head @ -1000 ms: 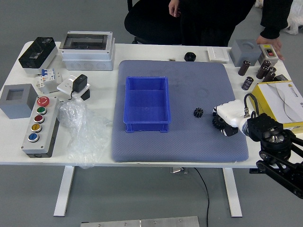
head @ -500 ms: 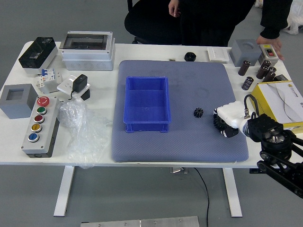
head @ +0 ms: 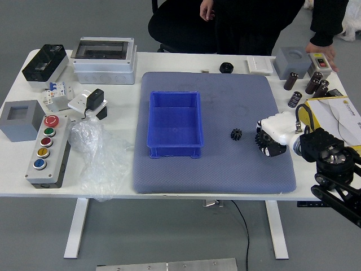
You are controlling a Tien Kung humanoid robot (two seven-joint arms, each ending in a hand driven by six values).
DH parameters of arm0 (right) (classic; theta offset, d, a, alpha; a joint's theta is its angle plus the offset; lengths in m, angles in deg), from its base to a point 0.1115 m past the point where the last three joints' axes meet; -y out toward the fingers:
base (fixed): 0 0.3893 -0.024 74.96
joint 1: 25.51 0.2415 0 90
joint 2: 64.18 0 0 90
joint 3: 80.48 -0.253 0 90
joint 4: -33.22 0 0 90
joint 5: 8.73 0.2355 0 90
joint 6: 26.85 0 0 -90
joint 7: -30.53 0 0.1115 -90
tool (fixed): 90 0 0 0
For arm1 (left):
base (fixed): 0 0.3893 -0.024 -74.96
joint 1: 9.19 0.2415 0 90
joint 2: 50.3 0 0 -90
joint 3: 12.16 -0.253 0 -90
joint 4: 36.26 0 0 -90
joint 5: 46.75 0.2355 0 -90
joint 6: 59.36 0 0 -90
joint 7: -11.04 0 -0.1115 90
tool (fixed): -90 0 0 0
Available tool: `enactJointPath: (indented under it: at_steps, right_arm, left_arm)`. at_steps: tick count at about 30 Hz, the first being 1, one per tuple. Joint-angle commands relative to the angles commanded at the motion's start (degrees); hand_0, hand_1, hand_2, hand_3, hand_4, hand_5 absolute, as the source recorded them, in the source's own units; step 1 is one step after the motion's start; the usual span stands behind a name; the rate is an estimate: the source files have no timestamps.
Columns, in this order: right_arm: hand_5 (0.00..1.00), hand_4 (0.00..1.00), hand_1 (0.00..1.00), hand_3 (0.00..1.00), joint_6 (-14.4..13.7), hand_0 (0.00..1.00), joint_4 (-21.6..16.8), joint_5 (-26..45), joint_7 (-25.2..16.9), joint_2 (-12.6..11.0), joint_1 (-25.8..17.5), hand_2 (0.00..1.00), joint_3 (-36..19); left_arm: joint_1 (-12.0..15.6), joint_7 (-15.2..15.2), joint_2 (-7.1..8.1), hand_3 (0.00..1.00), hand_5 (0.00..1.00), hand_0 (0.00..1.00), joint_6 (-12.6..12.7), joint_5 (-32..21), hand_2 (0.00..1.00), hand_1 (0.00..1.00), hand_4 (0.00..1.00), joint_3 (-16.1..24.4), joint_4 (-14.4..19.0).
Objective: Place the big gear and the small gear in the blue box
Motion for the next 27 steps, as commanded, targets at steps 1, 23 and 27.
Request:
enactJointPath:
  at_steps: [1,23,27]
  right_arm:
    - [0.284,0.463,0.487,0.638,0.1,0.571,-0.3,0.0,0.0,-0.3,0.2,0.566,0.1]
    - [0.287,0.459,0.481,0.637,3.6,0.567,-6.3,1.9,1.3,-2.0,12.1,0.56,5.3]
    - [0.285,0.462,0.481,0.636,3.9,0.568,-5.9,2.1,1.4,0.5,14.9,0.559,6.5]
  left_arm:
    - [0.0,0.0,0.04,0.85,0.69,0.858,0.0,0.0,0.842,0.839,0.754,0.0,0.0]
    - [0.2,-0.1,0.55,0.85,0.69,0.858,-0.1,0.0,0.842,0.839,0.754,0.1,0.0]
    - [0.3,-0.1,0.56,0.85,0.691,0.858,-0.1,-0.1,0.842,0.839,0.755,-0.1,0.0]
